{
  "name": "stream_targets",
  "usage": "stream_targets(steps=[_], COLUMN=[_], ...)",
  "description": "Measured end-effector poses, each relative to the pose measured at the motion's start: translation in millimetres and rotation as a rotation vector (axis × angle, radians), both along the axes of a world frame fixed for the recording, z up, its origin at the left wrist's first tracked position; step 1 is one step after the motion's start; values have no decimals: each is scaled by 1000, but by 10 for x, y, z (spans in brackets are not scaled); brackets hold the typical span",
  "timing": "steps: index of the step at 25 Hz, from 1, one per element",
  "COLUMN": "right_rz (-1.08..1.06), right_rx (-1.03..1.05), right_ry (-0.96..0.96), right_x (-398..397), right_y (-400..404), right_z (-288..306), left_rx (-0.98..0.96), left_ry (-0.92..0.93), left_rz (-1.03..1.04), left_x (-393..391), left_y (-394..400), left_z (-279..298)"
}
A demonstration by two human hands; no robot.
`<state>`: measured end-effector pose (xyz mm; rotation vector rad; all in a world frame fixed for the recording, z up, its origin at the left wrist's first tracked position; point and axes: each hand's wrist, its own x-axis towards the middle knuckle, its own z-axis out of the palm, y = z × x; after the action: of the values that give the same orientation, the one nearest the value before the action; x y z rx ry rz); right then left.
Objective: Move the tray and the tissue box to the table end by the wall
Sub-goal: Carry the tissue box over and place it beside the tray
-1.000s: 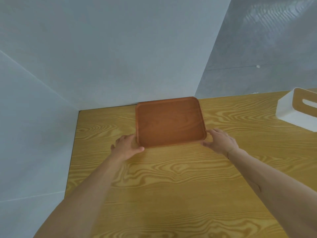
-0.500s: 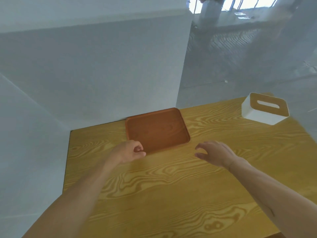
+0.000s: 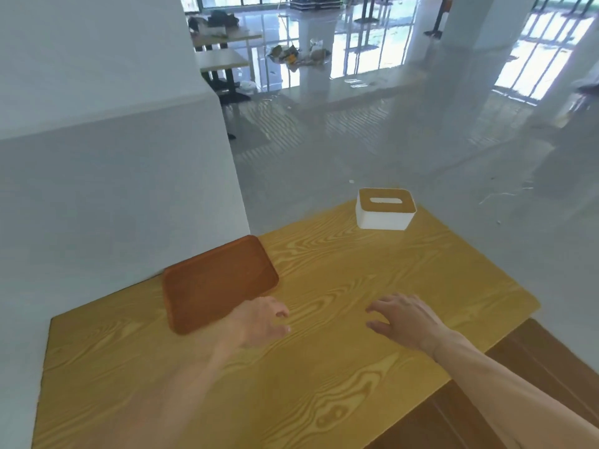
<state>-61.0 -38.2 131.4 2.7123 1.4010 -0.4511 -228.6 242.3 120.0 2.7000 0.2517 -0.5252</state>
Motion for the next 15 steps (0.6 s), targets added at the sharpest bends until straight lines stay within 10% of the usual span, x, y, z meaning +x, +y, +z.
stream_targets(steps=[15], right_rz=[-196], right_rx=[36], right_ry=[-23], right_x=[114], right_y=[-2436], right_z=[-10], left_rx=[245], left_ry=[-19], left_rz=[-319], left_x=[871], left_y=[-2403], left_z=[-42])
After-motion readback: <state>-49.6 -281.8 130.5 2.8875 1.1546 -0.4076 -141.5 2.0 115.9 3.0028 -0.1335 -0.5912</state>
